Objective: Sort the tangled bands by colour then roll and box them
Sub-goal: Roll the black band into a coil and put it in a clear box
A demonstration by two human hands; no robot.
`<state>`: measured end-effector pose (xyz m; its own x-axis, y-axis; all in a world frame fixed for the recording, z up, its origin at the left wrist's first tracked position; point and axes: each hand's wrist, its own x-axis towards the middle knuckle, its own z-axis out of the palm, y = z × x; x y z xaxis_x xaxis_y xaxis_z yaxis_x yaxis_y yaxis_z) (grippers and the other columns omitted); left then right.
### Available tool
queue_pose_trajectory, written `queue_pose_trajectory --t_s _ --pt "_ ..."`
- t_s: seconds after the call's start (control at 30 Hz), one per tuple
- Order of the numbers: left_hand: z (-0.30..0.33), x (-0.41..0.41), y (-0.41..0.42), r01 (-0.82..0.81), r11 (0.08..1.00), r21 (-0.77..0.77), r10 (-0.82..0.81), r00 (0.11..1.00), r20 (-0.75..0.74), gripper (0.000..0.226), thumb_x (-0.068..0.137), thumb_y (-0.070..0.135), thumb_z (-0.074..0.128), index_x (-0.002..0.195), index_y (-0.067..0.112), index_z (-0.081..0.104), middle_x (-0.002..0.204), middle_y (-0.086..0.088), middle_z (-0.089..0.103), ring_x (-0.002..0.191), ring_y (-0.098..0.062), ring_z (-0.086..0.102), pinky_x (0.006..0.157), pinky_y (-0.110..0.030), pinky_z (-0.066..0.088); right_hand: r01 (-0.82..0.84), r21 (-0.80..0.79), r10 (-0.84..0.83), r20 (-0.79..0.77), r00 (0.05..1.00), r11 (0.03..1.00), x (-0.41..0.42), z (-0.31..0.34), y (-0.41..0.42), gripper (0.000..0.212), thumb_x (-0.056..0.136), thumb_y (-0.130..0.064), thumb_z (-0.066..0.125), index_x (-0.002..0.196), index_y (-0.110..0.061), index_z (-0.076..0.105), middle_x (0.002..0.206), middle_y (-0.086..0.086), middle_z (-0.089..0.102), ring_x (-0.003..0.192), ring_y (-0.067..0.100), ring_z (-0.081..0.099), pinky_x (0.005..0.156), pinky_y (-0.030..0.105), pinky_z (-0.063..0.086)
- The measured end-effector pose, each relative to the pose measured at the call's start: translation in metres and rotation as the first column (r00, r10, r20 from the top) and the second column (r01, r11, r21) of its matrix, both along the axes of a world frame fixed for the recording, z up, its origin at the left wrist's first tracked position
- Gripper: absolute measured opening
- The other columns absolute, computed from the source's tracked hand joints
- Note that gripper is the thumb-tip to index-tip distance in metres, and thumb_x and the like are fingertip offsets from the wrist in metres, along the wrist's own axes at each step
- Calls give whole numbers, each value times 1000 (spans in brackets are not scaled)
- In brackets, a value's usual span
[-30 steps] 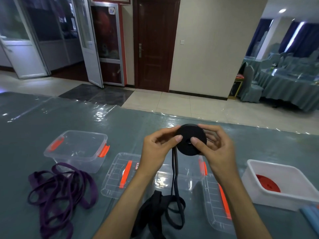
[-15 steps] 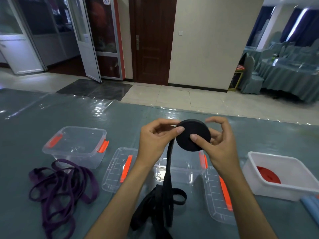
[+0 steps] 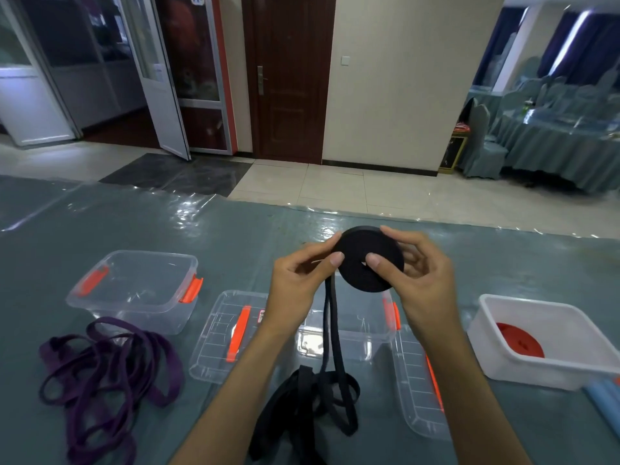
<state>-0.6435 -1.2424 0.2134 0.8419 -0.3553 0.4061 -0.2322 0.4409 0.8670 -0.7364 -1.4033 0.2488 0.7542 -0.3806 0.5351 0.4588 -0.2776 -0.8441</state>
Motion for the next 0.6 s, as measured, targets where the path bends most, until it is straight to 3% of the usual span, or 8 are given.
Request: queue_pose_trajectory --t_s 0.1,0.2,0.27,0.33,0.4,0.5,0.6 --pt "2 6 -1 -34 999 -1 34 999 0 26 87 23 85 112 29 83 112 -3 81 109 -18 77 92 -20 58 -18 60 23 -70 997 998 6 -5 -1 35 78 -21 88 101 -32 64 107 2 80 100 22 79 81 37 66" --pt "3 12 -2 -110 994 1 110 994 -8 20 83 26 89 102 27 84 102 -4 82 100 -19 79 87 -21 59 -78 85 88 -124 988 993 13 -7 -8 40 77 -21 89 98 -29 56 100 10 81 86 32 81 69 49 67" --pt "0 13 -3 -62 998 22 62 998 -2 23 89 21 84 111 29 83 110 -3 81 108 -18 77 91 -21 58 -68 81 74 -76 994 994 17 -6 -11 41 79 -20 89 108 -32 62 101 9 82 87 30 81 68 44 67" --pt "-2 12 -6 39 999 35 -39 999 -9 37 92 17 79 127 29 77 122 -4 78 118 -18 73 98 -21 56 -44 85 47 -41 998 995 21 -6 -13 60 84 -14 87 133 -39 63 106 5 81 96 25 80 76 35 67" --pt "-1 13 -9 53 998 32 -53 999 -9 41 92 13 79 130 27 75 124 -5 77 120 -21 72 99 -23 56 -42 75 45 -33 998 996 23 -9 -14 66 87 -14 85 139 -46 61 114 1 80 107 20 78 85 32 65" --pt "1 17 -11 -67 997 42 67 998 7 37 85 10 87 114 34 81 110 -1 81 106 -18 77 91 -21 58 -49 66 55 -87 995 997 25 -10 -18 38 80 -21 87 110 -38 71 114 -1 79 108 18 77 85 35 65" --pt "-1 17 -11 -110 993 29 111 994 -19 36 80 21 91 111 34 78 107 -3 81 101 -20 78 88 -24 60 -99 134 122 -178 977 986 24 -9 -20 40 73 -22 91 95 -28 59 100 9 82 87 30 81 68 39 67"
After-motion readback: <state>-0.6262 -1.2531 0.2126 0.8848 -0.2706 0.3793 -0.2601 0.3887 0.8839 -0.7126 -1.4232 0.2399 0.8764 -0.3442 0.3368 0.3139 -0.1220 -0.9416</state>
